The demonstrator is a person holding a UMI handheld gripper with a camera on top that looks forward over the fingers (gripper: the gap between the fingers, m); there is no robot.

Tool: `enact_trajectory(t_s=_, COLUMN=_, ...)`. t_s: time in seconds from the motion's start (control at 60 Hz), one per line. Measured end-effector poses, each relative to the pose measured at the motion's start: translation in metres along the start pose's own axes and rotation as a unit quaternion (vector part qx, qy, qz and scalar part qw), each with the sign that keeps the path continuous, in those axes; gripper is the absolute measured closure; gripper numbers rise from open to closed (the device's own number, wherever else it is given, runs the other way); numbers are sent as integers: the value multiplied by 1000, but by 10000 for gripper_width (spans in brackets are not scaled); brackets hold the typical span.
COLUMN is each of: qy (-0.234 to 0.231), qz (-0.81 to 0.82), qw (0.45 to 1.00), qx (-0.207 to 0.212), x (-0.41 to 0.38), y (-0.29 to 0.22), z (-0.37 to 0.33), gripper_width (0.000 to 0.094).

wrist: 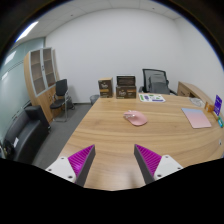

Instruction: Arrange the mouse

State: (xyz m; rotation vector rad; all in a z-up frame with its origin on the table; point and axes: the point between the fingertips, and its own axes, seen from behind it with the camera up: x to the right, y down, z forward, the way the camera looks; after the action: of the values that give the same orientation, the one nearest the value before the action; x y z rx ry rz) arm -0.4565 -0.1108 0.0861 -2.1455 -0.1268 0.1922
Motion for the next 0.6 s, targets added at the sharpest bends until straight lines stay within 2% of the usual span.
enact_trajectory(t_s=0.133, qy=12, qz=-18, qw=1000, qx=6, x=53, y=-27, z=51, gripper_width=113)
enact_trajectory(t_s=0.35, qy=-20, qz=-45, qw=999, qx=1, x=100, y=-63, z=146, gripper_width=112)
enact_trajectory(t_s=0.6, qy=-44, qz=-57, qw=997, qx=-16, x=115, y=-67, z=215, gripper_width=116)
